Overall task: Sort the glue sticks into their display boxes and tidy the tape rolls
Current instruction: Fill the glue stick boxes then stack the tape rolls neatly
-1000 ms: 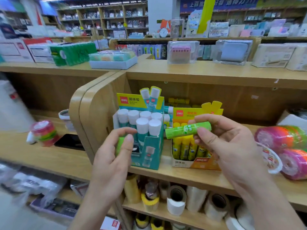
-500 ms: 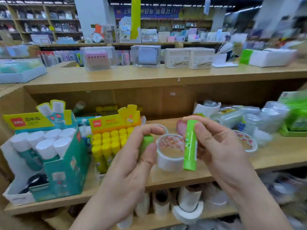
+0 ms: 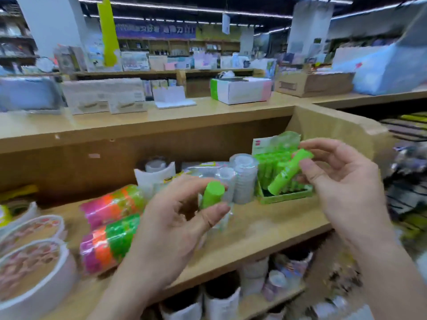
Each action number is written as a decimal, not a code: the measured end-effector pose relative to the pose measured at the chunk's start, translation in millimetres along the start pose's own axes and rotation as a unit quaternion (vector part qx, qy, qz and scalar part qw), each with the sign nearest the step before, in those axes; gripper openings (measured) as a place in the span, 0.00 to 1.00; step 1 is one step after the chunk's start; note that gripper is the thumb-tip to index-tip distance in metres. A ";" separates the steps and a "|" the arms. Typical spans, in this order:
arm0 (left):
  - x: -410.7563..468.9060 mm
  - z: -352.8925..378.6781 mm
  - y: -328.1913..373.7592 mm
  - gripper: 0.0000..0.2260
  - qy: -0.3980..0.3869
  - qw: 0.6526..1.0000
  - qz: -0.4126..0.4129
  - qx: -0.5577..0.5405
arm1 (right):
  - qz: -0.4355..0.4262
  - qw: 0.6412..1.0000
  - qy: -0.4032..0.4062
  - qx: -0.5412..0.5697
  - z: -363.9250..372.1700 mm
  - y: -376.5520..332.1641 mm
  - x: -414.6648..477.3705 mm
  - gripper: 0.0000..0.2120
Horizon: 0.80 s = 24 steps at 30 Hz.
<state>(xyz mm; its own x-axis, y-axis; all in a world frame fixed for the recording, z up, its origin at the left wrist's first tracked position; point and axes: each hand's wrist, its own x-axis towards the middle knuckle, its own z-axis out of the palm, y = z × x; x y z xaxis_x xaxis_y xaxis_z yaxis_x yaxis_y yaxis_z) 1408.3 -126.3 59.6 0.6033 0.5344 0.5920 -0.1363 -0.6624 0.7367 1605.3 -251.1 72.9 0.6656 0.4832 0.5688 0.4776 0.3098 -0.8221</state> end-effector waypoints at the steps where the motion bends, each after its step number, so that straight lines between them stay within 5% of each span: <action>1: 7.2 12.6 0.2 0.12 0.011 1.000 -0.003 0.007 | -0.003 1.000 0.009 -0.025 -13.1 7.1 10.1 0.14; 9: 48.5 69.8 -3.6 0.12 0.052 0.997 -0.044 0.032 | -0.026 0.992 -0.073 -0.099 -34.5 41.5 64.8 0.15; 15: 62.5 82.5 -7.0 0.08 0.049 0.995 -0.042 0.077 | -0.094 0.934 -0.183 -0.292 -20.3 77.4 79.7 0.11; 24: 69.8 87.2 -9.6 0.10 0.042 0.993 -0.048 0.101 | -0.178 0.892 -0.200 -0.364 -15.6 105.7 78.1 0.11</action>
<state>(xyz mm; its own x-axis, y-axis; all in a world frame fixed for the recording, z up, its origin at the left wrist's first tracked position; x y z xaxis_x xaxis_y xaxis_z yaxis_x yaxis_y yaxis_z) 1520.2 -128.4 65.4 0.5373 0.6360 0.5539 0.0831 -0.6935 0.7157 1716.7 -193.4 30.8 0.2101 0.7585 0.6168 0.9607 -0.0430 -0.2744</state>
